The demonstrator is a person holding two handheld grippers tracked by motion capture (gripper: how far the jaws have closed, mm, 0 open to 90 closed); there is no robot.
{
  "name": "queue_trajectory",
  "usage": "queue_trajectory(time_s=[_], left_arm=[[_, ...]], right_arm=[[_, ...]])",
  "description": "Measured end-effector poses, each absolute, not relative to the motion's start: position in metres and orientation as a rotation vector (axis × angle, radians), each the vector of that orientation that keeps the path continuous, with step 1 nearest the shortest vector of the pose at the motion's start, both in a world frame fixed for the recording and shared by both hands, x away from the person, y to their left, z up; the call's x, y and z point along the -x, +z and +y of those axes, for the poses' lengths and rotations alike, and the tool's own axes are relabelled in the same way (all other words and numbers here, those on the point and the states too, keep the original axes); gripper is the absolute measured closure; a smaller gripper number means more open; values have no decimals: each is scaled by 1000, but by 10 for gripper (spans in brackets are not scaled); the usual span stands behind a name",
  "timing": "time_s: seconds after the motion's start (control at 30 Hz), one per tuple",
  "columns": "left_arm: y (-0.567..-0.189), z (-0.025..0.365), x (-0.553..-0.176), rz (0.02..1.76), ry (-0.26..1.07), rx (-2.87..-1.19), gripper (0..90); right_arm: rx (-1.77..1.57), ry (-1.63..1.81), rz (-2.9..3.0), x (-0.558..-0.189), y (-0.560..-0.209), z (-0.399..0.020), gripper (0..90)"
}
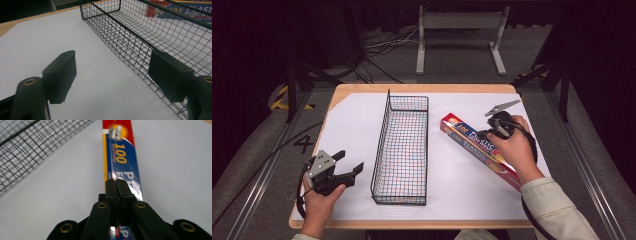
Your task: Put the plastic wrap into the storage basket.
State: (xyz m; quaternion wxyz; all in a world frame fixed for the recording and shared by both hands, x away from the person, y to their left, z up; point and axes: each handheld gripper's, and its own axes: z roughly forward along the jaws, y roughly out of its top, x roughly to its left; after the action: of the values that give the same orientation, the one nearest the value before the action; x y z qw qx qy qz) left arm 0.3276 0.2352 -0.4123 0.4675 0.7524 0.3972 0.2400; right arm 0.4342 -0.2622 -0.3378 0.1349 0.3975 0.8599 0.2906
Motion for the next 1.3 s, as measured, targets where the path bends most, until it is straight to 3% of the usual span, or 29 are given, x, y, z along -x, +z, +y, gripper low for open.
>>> queue_trajectory(time_s=[0.63, 0.93, 1.3], left_arm=[[-413, 234, -328, 980, 589, -1846, 230], [-413, 234, -329, 983, 578, -1837, 230], [-413, 234, -329, 984, 570, -1826, 230]], right_arm=[[-1447, 665, 2401, -390, -374, -374, 900], [-1545, 711, 2459, -368, -389, -376, 900], [-1441, 761, 2640, -344, -396, -337, 900]])
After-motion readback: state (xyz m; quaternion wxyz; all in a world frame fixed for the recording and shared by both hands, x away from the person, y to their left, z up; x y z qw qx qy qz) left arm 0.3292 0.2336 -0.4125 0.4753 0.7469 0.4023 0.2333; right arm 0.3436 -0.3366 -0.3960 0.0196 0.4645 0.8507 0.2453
